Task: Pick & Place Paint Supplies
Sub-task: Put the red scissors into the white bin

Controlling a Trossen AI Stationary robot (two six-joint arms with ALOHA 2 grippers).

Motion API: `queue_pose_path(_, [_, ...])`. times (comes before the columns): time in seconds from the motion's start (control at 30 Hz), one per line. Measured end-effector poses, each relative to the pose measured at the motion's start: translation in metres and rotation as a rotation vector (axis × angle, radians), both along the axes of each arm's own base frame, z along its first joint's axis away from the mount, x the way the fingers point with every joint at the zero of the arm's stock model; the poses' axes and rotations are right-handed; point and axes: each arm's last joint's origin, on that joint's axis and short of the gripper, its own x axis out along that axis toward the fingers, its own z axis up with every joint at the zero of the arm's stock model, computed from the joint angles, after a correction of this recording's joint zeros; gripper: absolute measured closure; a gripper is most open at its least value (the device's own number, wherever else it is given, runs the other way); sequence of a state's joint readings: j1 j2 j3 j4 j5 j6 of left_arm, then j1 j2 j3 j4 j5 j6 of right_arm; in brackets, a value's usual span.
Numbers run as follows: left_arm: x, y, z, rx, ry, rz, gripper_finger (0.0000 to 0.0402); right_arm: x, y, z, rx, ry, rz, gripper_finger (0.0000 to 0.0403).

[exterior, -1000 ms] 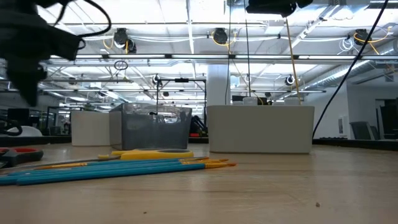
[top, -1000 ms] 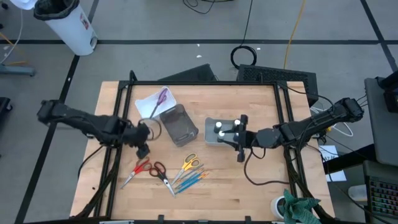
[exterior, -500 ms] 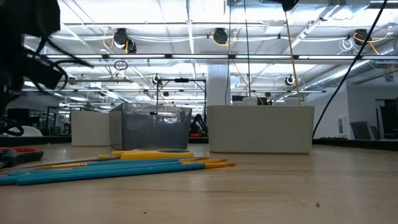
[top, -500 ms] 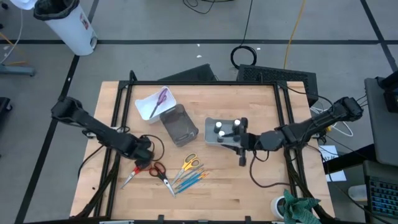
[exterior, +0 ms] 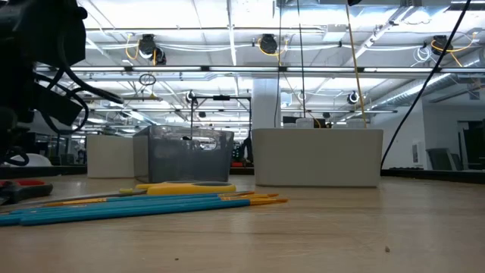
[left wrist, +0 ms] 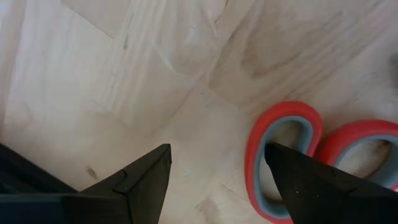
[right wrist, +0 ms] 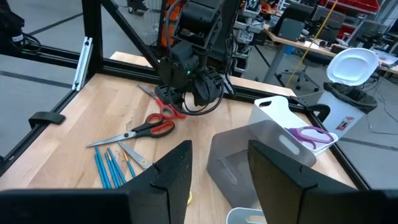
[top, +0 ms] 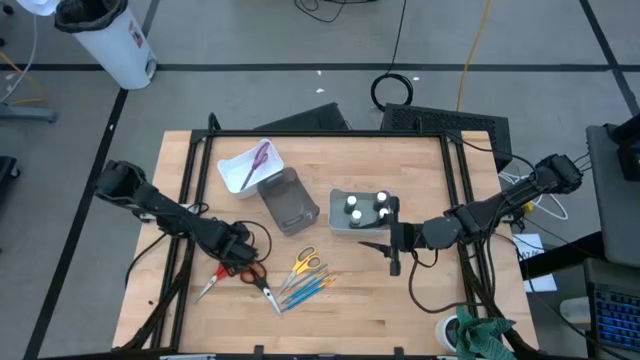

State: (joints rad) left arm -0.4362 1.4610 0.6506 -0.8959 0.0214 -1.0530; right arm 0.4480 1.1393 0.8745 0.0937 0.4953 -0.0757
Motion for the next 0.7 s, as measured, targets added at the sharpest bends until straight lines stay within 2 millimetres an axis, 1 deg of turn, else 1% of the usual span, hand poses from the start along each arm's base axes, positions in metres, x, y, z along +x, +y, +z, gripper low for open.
queue_pose_path(0.1, [0.0009, 0.0013, -0.0001, -0.007, 0.006, 0.016, 0.0161, 0.0, 0.0, 0.0, 0.002, 0.0, -0.001, 0.0257])
queue_pose_path(0.27, [0.0015, 0.0021, -0.0002, -0.009, 0.009, 0.099, 0.0263, -0.0015, 0.0036, 0.0, 0.004, 0.0, 0.016, 0.0257])
queue_pose_path(0.37, [0.0033, 0.0015, -0.0006, -0.014, -0.011, 0.089, 0.0324, -0.0018, 0.0047, 0.0005, 0.005, -0.005, 0.022, 0.0257])
queue_pose_path(0.47, [0.0063, 0.0015, -0.0012, -0.026, -0.04, 0.059, 0.0374, -0.0017, 0.0045, 0.0006, 0.007, -0.006, 0.02, 0.0257])
queue_pose_path(0.53, [0.007, 0.0026, -0.0012, -0.029, -0.042, 0.057, 0.0387, -0.0017, 0.0045, 0.0005, 0.006, -0.005, 0.02, 0.0257])
queue_pose_path(0.7, [0.0068, 0.0059, -0.0008, -0.041, -0.023, 0.049, 0.0383, -0.0019, 0.0045, 0.0, 0.004, 0.0, 0.021, 0.0257])
